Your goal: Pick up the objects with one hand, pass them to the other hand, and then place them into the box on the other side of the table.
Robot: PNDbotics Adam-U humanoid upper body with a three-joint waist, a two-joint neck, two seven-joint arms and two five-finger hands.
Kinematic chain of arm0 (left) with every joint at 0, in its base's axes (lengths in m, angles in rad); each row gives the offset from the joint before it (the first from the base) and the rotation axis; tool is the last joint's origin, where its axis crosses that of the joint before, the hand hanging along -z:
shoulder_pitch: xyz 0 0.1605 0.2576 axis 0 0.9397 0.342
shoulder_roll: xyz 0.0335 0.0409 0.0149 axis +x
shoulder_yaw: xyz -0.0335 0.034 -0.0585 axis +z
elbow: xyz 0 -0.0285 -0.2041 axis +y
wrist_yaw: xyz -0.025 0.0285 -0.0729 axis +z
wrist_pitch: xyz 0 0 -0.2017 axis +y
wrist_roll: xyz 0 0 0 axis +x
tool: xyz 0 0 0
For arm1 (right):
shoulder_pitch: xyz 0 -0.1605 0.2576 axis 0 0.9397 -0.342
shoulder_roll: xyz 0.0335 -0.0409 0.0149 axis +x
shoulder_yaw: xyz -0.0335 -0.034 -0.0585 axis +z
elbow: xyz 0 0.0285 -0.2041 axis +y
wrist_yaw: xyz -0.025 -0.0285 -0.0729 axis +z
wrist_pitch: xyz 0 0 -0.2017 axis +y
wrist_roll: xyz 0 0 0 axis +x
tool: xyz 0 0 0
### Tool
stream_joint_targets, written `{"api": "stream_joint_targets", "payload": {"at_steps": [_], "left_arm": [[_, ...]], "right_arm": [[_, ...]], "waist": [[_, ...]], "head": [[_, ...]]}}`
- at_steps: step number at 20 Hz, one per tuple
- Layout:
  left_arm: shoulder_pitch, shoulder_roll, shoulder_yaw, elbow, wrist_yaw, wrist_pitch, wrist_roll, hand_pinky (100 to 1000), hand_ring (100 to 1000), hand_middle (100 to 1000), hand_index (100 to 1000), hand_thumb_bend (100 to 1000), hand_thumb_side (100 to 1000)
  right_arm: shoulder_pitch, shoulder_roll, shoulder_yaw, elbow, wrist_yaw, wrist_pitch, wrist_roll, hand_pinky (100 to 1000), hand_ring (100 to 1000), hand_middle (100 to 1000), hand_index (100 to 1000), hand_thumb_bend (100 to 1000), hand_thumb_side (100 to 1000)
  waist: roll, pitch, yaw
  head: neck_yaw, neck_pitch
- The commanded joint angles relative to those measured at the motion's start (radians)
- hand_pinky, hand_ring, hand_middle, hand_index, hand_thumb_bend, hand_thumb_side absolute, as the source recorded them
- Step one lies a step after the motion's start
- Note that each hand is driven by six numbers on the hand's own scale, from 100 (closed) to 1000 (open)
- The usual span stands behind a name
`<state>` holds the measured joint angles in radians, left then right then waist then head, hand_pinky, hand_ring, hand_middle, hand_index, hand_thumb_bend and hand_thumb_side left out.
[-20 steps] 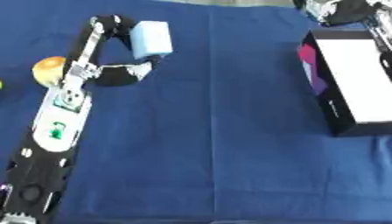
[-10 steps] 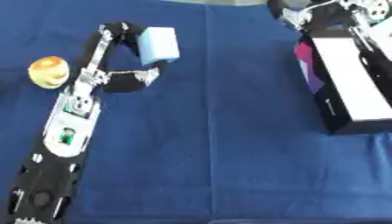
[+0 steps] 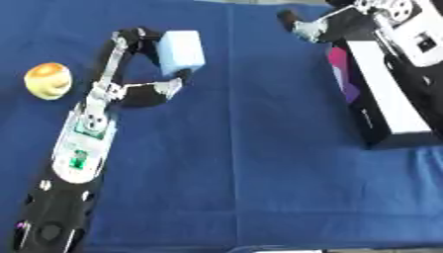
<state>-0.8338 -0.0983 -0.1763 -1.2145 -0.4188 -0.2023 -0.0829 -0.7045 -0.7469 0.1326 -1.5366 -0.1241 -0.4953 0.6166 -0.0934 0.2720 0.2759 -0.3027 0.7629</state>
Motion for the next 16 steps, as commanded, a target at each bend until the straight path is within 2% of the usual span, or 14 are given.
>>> {"api": "stream_joint_targets", "payload": {"at_steps": [1,11,16], "left_arm": [[-0.010,-0.011,-0.004,-0.018,0.007,-0.001,0.005,731,453,363,546,100,144],[0.004,-0.042,-0.016,0.011,0.020,-0.005,0.013,731,451,361,546,100,170],[0.009,-0.058,-0.023,0.029,0.021,-0.012,0.013,731,450,360,546,100,176]], "right_arm": [[-0.019,-0.014,-0.003,-0.009,0.032,-0.018,0.032,901,1000,1000,1000,100,201],[-0.026,0.002,-0.005,0.008,0.122,-0.082,0.111,905,1000,1000,1000,100,199],[-0.034,0.014,-0.012,0.025,0.165,-0.097,0.108,906,1000,1000,1000,100,194]], "waist": [[-0.013,-0.021,0.000],[-0.016,-0.017,0.007],[-0.019,-0.013,0.012]], "head": [[-0.011,0.004],[-0.028,0.000],[-0.031,-0.005]]}}
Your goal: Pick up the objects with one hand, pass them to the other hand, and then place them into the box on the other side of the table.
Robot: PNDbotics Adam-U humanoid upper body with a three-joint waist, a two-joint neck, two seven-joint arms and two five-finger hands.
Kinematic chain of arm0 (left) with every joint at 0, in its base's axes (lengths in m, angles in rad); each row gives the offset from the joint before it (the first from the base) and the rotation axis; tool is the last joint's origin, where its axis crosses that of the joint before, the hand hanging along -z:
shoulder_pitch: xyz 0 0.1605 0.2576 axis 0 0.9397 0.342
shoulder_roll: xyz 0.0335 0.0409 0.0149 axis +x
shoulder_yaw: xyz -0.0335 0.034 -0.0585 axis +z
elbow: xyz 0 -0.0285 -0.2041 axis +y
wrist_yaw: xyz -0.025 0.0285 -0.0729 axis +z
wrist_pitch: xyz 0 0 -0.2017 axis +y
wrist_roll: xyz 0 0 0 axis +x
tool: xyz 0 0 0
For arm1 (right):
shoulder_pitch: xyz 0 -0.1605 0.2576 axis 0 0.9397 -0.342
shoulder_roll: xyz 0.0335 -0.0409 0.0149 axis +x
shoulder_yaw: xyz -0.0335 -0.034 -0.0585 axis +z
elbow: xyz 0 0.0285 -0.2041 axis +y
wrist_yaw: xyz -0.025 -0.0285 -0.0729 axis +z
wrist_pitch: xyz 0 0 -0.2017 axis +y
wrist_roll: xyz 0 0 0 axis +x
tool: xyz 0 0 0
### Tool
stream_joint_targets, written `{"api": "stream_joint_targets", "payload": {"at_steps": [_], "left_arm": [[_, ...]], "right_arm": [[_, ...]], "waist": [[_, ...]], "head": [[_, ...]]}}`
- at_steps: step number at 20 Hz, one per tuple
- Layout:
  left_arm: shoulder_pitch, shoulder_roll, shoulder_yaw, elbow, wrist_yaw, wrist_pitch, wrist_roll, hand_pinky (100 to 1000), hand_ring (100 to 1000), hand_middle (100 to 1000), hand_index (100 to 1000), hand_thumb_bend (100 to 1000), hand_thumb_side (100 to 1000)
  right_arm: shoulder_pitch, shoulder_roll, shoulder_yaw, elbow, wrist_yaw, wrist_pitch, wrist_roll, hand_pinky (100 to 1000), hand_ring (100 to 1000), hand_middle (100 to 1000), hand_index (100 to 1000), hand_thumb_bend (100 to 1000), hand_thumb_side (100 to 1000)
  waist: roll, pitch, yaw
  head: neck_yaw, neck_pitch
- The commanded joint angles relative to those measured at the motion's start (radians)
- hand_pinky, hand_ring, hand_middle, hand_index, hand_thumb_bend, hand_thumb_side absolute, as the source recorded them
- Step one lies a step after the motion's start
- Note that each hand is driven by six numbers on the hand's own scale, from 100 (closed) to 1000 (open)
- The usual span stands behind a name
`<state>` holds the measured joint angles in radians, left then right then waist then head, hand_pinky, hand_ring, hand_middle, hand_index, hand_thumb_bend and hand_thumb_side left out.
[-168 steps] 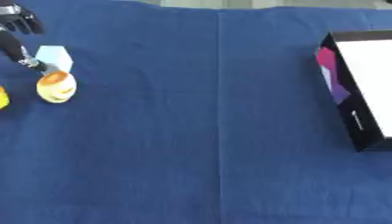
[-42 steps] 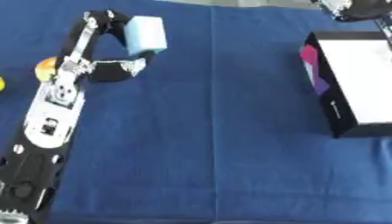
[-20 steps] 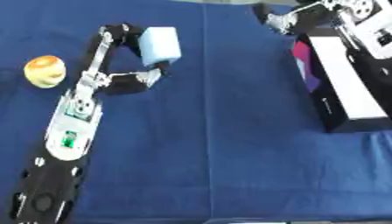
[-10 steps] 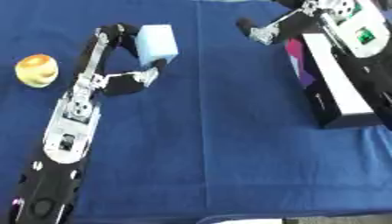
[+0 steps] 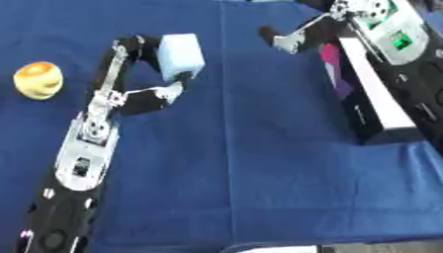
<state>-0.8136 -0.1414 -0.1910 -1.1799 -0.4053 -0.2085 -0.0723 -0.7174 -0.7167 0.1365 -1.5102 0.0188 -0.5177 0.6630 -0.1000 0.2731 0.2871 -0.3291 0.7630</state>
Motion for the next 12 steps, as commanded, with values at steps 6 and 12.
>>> {"api": "stream_joint_targets", "payload": {"at_steps": [6,12], "left_arm": [[-0.010,-0.024,-0.020,-0.009,0.005,-0.017,0.003,730,450,361,546,100,203],[-0.011,-0.033,-0.028,-0.022,0.019,-0.019,0.013,730,451,361,545,100,231]], "right_arm": [[-0.027,-0.010,-0.020,0.004,0.101,-0.074,0.006,907,1000,1000,1000,100,199],[-0.025,-0.007,-0.008,0.015,0.175,-0.081,-0.025,913,1000,1000,1000,100,208]], "waist": [[-0.015,-0.009,0.010],[-0.019,-0.007,0.018]], "head": [[-0.006,-0.010],[-0.015,-0.009]]}}
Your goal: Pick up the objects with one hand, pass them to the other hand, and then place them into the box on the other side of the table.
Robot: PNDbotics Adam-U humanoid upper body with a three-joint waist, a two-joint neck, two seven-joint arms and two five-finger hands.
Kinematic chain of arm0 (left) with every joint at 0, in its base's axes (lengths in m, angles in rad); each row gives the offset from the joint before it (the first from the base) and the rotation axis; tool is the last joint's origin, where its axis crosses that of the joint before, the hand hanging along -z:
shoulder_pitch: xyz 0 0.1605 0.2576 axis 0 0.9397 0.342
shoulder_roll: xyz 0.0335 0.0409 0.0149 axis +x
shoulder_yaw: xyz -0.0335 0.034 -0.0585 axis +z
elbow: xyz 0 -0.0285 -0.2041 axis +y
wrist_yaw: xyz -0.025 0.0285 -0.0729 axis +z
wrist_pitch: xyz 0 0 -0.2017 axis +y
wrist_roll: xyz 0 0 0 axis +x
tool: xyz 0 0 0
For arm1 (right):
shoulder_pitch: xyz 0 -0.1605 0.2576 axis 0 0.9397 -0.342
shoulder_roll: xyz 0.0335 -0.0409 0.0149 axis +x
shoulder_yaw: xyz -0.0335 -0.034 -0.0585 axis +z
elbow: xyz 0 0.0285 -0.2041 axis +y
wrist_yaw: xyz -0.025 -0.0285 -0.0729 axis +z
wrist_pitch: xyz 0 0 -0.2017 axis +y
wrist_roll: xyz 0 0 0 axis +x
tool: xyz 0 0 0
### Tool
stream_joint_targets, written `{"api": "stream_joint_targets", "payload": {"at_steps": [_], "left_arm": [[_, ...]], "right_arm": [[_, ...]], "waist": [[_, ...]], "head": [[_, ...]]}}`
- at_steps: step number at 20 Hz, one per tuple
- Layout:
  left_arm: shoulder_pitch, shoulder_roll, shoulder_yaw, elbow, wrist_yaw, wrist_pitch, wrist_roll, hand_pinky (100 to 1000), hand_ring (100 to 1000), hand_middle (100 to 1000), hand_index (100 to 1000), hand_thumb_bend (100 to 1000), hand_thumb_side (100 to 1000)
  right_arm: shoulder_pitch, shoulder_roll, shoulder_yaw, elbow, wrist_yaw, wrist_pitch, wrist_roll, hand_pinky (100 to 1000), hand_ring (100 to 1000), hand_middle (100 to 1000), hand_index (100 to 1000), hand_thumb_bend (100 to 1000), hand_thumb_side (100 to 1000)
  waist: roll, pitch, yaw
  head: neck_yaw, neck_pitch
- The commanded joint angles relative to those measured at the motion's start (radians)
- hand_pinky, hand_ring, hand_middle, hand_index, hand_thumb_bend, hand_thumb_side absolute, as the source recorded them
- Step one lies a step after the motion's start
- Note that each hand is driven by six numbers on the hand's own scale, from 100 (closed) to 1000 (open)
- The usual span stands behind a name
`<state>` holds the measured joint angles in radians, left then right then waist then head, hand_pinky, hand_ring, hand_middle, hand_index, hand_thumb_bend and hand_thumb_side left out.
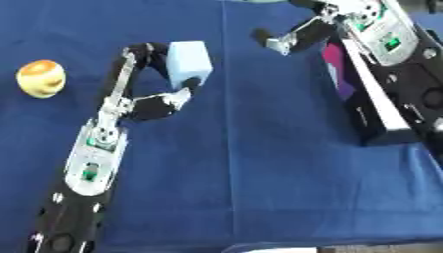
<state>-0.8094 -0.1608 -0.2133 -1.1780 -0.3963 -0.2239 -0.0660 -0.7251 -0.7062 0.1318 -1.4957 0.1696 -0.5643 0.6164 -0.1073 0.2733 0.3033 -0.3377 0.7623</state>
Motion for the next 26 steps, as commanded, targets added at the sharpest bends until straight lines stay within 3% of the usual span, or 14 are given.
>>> {"api": "stream_joint_targets", "payload": {"at_steps": [1,7,14,26], "left_arm": [[-0.015,-0.014,-0.006,-0.023,0.011,-0.003,0.008,730,451,361,546,100,230],[-0.021,-0.022,-0.012,-0.020,0.018,0.000,0.010,730,451,362,546,100,248],[-0.021,-0.031,-0.019,-0.010,0.018,-0.001,0.009,730,450,361,546,100,252],[-0.022,-0.036,-0.045,-0.012,-0.009,-0.019,0.003,728,449,359,547,100,236]], "right_arm": [[-0.017,-0.016,0.001,0.003,0.027,-0.036,0.025,915,1000,1000,1000,100,209],[-0.017,-0.010,0.027,-0.010,-0.007,-0.042,0.091,922,1000,1000,1000,100,208],[-0.014,-0.017,0.034,-0.007,-0.091,-0.003,0.198,929,1000,1000,1000,100,204],[-0.015,-0.013,0.025,-0.008,-0.118,0.028,0.238,939,1000,1000,1000,100,225]], "waist": [[-0.012,-0.007,0.002],[-0.014,-0.006,0.003],[-0.016,-0.007,0.000],[-0.019,-0.006,0.002]], "head": [[-0.008,-0.007],[-0.008,0.004],[-0.023,0.008],[-0.048,0.008]]}}
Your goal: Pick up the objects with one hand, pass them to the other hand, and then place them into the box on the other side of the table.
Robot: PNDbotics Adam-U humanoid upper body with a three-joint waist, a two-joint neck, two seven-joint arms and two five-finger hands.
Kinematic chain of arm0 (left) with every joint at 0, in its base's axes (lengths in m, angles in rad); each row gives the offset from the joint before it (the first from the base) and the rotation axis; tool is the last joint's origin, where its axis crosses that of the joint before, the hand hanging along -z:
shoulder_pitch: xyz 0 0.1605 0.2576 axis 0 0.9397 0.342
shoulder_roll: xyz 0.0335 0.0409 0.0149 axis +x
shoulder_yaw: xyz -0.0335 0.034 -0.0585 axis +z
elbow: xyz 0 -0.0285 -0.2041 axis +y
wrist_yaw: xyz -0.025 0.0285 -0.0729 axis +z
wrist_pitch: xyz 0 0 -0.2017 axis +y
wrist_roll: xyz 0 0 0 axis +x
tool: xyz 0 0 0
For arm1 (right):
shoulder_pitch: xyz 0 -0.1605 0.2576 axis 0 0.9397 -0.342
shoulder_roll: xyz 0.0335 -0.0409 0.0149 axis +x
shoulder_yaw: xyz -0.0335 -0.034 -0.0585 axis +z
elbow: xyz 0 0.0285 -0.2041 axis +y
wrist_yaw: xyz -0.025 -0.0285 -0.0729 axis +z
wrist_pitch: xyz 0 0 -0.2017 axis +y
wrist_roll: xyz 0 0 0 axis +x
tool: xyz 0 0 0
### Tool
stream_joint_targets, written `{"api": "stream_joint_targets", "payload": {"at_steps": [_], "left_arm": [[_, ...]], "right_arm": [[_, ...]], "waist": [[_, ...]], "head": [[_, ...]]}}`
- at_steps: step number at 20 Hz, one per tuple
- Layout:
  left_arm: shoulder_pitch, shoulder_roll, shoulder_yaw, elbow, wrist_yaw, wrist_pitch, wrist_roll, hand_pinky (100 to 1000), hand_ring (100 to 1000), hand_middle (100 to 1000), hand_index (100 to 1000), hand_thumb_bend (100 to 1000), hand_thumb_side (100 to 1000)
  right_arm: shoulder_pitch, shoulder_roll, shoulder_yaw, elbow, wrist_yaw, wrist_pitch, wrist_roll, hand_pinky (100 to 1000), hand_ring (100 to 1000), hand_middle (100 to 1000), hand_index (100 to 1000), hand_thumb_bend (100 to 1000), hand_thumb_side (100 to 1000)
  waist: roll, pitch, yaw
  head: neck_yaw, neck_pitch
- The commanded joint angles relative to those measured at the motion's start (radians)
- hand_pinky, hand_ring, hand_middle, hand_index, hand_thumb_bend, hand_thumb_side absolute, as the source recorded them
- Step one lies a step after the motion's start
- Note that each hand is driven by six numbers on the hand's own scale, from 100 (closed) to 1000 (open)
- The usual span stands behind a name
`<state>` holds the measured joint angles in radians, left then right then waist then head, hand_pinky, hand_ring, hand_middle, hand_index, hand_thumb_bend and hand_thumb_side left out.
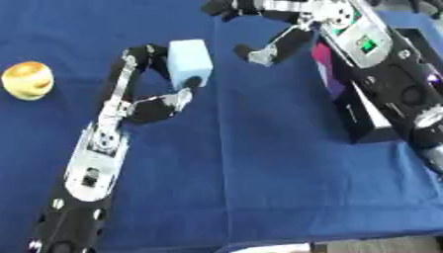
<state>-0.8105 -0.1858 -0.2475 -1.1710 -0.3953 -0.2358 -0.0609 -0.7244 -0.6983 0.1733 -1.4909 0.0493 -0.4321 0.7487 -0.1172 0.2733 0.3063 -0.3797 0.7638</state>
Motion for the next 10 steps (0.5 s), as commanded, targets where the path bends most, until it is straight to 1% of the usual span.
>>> {"api": "stream_joint_targets", "payload": {"at_steps": [1,4,8,10], "left_arm": [[-0.021,-0.012,-0.012,-0.020,-0.013,-0.008,-0.002,728,449,359,547,100,237],[-0.022,-0.015,-0.015,-0.023,-0.017,-0.009,0.000,728,449,359,547,100,245],[-0.027,-0.022,-0.021,-0.024,-0.017,-0.011,0.005,728,449,359,548,100,250],[-0.029,-0.023,-0.022,-0.026,-0.015,-0.011,0.006,728,449,359,548,100,256]], "right_arm": [[-0.015,-0.020,-0.015,-0.011,0.006,-0.103,0.105,942,1000,1000,1000,100,246],[-0.016,-0.018,-0.008,-0.009,0.009,-0.105,0.115,948,1000,1000,1000,100,281],[-0.024,-0.019,-0.005,-0.010,0.006,-0.101,0.123,951,1000,1000,1000,100,260],[-0.025,-0.020,-0.005,-0.008,0.012,-0.101,0.120,953,1000,1000,1000,100,294]], "waist": [[-0.009,-0.007,-0.001],[-0.011,-0.006,0.001],[-0.011,-0.003,0.002],[-0.011,-0.003,0.002]], "head": [[-0.007,0.006],[-0.011,0.006],[-0.008,0.006],[-0.004,0.006]]}}
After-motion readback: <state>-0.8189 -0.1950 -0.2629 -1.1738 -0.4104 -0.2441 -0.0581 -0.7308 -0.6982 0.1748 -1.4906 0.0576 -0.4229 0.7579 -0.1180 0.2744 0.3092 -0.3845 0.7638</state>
